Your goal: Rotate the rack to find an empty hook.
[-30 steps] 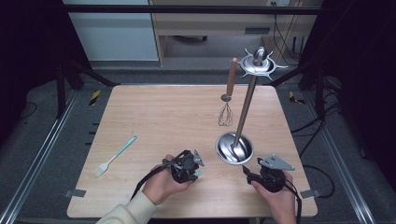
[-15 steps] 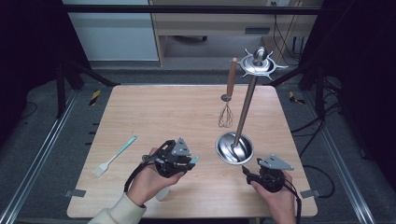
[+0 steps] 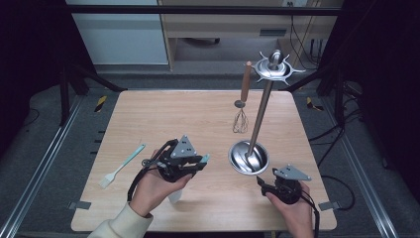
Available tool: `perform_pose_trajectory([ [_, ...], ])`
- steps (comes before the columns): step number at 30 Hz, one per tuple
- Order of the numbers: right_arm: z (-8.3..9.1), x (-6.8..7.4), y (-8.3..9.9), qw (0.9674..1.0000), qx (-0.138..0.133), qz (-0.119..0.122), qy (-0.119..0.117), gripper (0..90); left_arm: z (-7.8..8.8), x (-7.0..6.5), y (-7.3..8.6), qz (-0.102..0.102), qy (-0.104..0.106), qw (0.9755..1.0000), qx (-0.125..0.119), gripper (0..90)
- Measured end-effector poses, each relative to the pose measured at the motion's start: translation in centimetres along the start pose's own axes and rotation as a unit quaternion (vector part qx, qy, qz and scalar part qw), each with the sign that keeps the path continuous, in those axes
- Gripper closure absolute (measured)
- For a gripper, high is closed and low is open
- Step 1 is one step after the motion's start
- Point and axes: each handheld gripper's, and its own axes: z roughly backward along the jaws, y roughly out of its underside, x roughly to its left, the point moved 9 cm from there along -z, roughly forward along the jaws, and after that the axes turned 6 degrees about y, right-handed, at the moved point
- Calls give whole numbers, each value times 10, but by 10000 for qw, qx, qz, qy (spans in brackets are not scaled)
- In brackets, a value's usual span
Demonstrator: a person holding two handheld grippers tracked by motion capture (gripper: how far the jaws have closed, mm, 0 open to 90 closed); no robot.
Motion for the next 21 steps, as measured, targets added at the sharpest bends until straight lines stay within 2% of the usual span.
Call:
perform_pose_trajectory([
  [9,0,-1,0,10000,5,-8,0,328,9,-3,-29,-164,-75,9996,-213,744],
  [21,0,-1,-1,10000,-4,-55,16,270,17,-15,-75,-391,-161,9976,-543,744],
])
